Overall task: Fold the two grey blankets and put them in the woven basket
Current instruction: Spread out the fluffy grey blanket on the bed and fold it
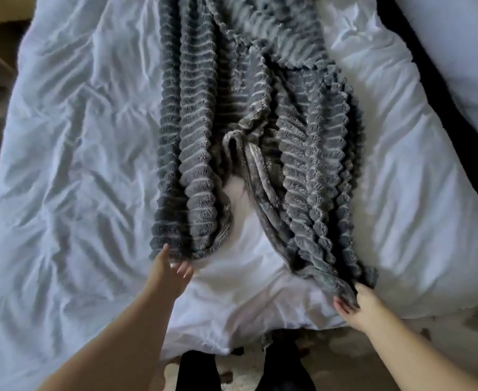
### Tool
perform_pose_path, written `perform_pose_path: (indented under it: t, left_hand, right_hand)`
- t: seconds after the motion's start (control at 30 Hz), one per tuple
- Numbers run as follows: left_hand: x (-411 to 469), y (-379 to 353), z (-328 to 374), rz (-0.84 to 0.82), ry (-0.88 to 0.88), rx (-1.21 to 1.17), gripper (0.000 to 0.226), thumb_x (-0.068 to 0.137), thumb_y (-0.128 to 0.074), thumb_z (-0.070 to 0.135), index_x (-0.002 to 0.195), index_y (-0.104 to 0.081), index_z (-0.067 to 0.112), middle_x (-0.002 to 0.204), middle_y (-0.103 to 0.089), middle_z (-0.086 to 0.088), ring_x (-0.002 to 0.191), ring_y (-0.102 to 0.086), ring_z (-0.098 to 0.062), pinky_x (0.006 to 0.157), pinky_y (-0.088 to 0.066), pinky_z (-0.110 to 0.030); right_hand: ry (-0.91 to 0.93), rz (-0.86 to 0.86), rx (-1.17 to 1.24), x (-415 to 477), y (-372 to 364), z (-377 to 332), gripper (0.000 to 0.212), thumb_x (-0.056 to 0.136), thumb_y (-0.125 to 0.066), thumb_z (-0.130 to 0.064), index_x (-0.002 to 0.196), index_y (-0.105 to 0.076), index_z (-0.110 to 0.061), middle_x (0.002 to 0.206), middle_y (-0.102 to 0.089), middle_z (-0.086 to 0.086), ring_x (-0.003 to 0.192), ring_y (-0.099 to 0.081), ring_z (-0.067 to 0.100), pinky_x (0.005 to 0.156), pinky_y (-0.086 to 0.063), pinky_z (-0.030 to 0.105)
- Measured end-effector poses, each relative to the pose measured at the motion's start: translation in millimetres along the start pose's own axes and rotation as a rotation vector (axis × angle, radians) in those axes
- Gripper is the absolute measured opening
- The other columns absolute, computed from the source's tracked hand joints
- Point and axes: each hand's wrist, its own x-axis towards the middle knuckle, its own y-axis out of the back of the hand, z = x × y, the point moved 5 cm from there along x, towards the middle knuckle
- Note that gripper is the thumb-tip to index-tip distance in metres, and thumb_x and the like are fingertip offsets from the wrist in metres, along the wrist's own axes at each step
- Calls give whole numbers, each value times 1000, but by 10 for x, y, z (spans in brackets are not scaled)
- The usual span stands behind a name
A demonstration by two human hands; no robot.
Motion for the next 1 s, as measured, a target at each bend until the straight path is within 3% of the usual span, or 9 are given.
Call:
perform_pose_path:
  t: [0.1,0.23,0.37,0.5,0.63,0.7,0.77,0.9,1.0]
  left_hand:
    - [-7,-154,240,-38,-15,-94,11,95,-52,35,96,-55,25,93,-54,5,102,-54,-10,102,-34,-29]
    - [-219,-377,786,-179,-66,-364,21,92,-44,3,75,-51,14,80,-55,2,72,-54,-7,77,-47,-18]
    - [-1067,-849,1611,-547,-225,-464,26,41,-58,-5,61,-64,11,65,-67,-2,62,-66,-13,76,-54,-29]
    - [-2158,-1264,2178,-734,-537,-148,40,49,-48,0,79,-72,9,83,-70,-9,77,-69,-21,85,-55,-36]
    - [-3107,-1554,2233,-871,-884,92,43,48,-40,-1,72,-72,15,73,-70,-9,66,-67,-22,56,-55,-27]
    - [-3265,-1652,2074,-923,-900,172,40,46,-43,-5,69,-72,9,70,-70,-14,64,-68,-25,53,-54,-27]
    - [-3278,-1665,1953,-964,-851,190,42,49,-43,-6,76,-74,3,78,-71,-21,72,-70,-32,58,-56,-30]
    - [-3190,-1493,2009,-1141,-571,155,37,86,-46,18,109,-71,2,113,-68,-20,108,-64,-31,84,-55,-37]
    - [-3052,-1375,2125,-940,-609,291,50,89,-52,47,116,-69,7,117,-68,-16,112,-64,-28,90,-53,-38]
  right_hand:
    - [60,-21,41,-2,-136,-24,38,99,-47,-23,135,-48,-10,132,-52,14,95,-57,20,90,-44,30]
    - [169,-56,120,-406,-454,-307,25,91,-53,-12,116,-54,-10,100,-58,15,79,-57,28,65,-49,36]
    - [393,-135,164,-1443,-815,-870,2,86,-54,-9,87,-56,-9,83,-55,11,68,-53,28,62,-44,35]
    - [878,-143,173,-2931,-925,-1479,5,88,-51,-5,91,-54,-5,71,-37,9,45,-33,17,49,-26,34]
    - [1206,-639,172,-4425,-1365,-1401,38,84,-47,11,81,-66,-21,63,-57,-1,37,-45,-1,35,-29,15]
    - [1177,-1021,46,-4927,-1748,-1028,43,80,-47,13,89,-70,-22,65,-66,-4,49,-57,7,42,-41,15]
    - [1146,-1183,-169,-5117,-2053,-674,32,85,-56,6,101,-66,-19,81,-74,-6,73,-69,8,63,-52,16]
    - [1196,-1189,-482,-5027,-2221,-411,13,84,-71,-23,96,-75,-28,94,-76,-5,92,-71,9,75,-52,15]
    - [1233,-1153,-600,-4947,-2303,-359,13,90,-64,-23,97,-76,-23,91,-76,-2,87,-71,13,77,-55,20]
